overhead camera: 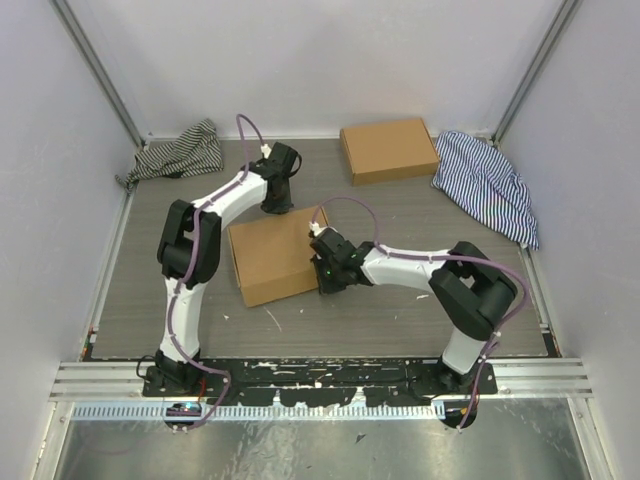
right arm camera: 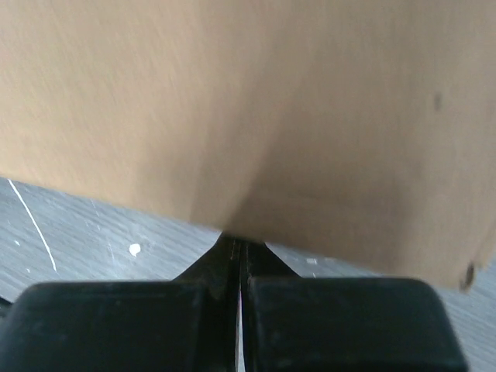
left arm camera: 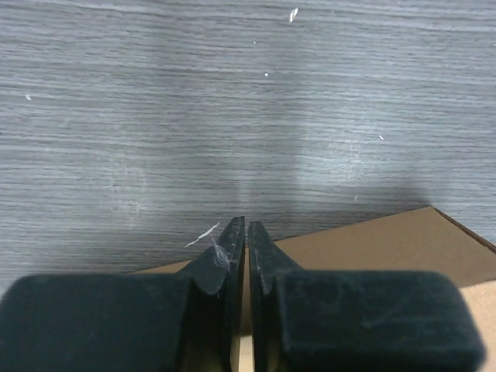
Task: Fold the paper box
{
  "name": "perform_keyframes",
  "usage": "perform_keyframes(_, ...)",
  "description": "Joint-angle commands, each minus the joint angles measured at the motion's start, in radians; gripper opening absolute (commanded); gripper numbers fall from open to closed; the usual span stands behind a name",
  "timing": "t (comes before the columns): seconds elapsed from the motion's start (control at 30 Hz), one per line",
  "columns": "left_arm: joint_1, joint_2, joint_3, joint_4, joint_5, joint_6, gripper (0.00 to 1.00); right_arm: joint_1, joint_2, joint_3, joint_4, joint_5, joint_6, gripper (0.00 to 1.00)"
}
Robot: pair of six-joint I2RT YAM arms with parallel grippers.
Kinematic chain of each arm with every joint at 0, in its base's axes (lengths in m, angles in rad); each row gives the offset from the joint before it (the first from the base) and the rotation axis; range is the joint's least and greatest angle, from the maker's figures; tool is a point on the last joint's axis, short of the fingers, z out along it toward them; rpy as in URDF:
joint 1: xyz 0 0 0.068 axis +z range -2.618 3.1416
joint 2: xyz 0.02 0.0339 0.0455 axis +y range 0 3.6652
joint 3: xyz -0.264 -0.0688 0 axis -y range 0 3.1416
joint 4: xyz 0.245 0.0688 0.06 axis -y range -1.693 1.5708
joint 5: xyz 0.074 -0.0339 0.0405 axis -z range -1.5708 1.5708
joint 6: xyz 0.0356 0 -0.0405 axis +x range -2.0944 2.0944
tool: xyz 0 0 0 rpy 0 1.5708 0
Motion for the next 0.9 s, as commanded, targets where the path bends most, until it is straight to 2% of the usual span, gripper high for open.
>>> perform_keyframes(0.0, -0.006, 0.026, -0.040, -0.011, 0.078, 0.023, 0.10, 0.002, 0.063, 0.114, 0.037, 0.090, -0.002, 0.01)
perform_keyframes(0.13, -0.012, 0.020, -0.107, 0.028, 0.109, 0.027, 0.05, 0.002, 0.104, 0.135, 0.094, 0.144, 0.032, 0.01)
perform_keyframes(0.23, -0.015, 0.018, -0.154, 0.057, 0.137, 0.019, 0.00, 0.004, 0.105, 0.071, 0.273, 0.188, 0.075, 0.01)
perform_keyframes(0.37, -0.017, 0.012, -0.200, 0.078, 0.174, 0.004, 0.00, 0.005, 0.104, 0.006, 0.413, 0.304, 0.154, 0.01)
perform_keyframes(0.5, -0.020, -0.004, -0.229, 0.094, 0.196, 0.005, 0.00, 0.010, 0.132, 0.000, 0.524, 0.319, 0.169, 0.01)
perform_keyframes(0.6, -0.025, -0.009, -0.232, 0.092, 0.218, 0.016, 0.00, 0.014, 0.175, 0.031, 0.560, 0.328, 0.171, 0.01)
perform_keyframes(0.7, -0.027, -0.014, -0.225, 0.074, 0.210, 0.032, 0.00, 0.018, 0.187, 0.064, 0.519, 0.297, 0.171, 0.01)
perform_keyframes(0.87, -0.027, -0.010, -0.193, 0.029, 0.198, 0.056, 0.00, 0.026, 0.073, -0.002, 0.418, 0.315, 0.180, 0.01)
